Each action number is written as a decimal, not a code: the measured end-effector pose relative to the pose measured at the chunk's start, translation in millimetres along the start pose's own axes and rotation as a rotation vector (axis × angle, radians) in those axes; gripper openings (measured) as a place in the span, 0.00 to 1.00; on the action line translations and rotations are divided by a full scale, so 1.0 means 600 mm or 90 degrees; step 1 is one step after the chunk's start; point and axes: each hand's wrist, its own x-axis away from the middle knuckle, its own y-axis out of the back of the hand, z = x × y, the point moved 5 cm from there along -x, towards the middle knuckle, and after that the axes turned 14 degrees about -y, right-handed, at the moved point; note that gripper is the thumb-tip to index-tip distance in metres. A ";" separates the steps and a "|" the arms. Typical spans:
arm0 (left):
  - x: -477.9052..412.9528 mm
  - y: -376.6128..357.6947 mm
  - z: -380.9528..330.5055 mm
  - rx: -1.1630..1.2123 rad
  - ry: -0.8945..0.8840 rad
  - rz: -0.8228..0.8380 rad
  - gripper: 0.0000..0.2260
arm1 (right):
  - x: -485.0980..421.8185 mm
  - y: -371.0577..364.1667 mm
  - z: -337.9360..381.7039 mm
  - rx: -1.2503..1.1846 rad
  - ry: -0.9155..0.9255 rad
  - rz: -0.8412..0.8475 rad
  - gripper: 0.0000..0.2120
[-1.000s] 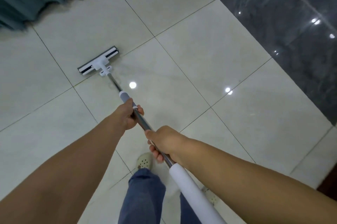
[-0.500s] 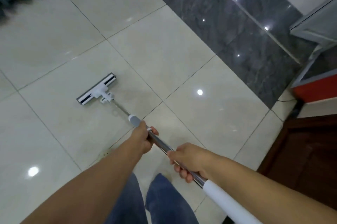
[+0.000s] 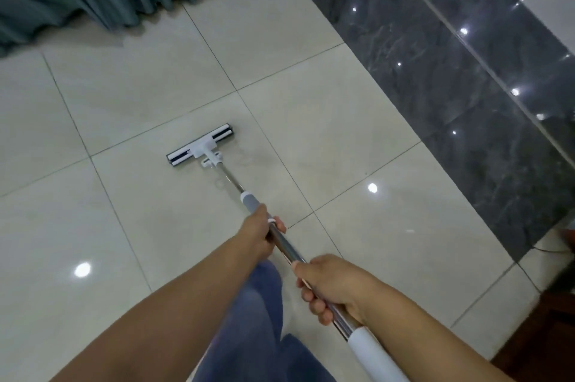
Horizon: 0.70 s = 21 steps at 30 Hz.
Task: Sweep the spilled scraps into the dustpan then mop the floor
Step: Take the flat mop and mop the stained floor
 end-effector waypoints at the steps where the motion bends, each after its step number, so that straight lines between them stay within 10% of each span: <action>1: -0.025 -0.006 -0.038 0.001 -0.006 -0.003 0.11 | -0.005 -0.003 0.044 0.001 0.016 0.005 0.16; 14: -0.301 -0.099 -0.462 -0.023 -0.063 -0.028 0.13 | -0.054 -0.012 0.548 -0.069 0.060 0.078 0.17; 21: -0.324 -0.114 -0.449 -0.103 -0.034 -0.036 0.05 | -0.070 0.012 0.537 -0.115 0.008 0.130 0.14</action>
